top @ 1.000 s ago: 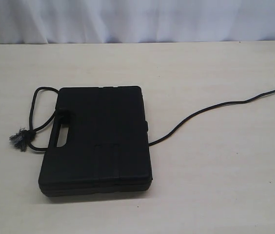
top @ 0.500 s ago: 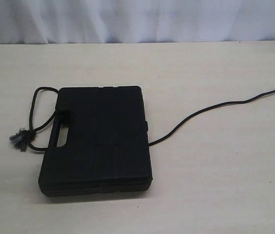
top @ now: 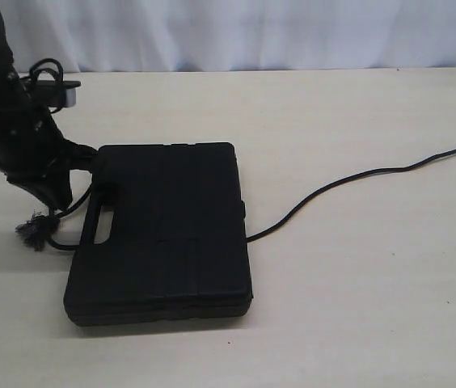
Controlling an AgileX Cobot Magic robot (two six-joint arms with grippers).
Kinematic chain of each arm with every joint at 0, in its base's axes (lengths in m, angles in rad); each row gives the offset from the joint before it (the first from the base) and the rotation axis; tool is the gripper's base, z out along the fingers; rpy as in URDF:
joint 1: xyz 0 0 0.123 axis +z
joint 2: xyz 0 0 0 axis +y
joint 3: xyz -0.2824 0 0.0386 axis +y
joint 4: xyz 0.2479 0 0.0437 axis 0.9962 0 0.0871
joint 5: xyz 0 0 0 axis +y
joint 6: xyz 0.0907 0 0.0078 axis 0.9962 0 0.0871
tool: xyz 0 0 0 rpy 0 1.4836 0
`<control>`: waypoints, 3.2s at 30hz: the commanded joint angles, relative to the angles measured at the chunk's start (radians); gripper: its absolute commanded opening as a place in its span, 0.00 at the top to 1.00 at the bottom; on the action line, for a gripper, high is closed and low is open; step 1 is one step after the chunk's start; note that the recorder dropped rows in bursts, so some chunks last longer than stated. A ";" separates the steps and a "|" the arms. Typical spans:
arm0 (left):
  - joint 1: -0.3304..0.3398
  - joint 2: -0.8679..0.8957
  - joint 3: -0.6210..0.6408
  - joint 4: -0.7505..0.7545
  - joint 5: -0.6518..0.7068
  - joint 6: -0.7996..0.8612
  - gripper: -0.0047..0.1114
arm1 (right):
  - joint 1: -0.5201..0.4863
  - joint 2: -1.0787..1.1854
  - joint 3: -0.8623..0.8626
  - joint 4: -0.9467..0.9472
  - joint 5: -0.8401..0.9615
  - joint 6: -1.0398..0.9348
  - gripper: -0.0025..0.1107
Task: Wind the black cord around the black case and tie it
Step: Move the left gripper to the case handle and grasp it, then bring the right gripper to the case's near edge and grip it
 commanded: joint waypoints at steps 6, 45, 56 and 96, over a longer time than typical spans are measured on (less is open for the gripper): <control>-0.001 0.032 -0.012 -0.040 -0.102 0.022 0.60 | 0.000 -0.005 0.001 -0.003 -0.005 -0.008 0.94; -0.054 0.202 0.040 -0.238 -0.310 0.009 0.96 | 0.000 -0.005 0.001 -0.038 -0.001 -0.030 0.94; -0.029 0.197 0.025 -0.324 -0.296 0.009 0.96 | 0.000 -0.005 -0.081 -0.057 0.158 -0.083 0.94; 0.028 0.096 -0.002 -0.810 -0.041 0.251 0.96 | 1.002 1.149 -0.642 0.766 -0.499 -1.869 0.81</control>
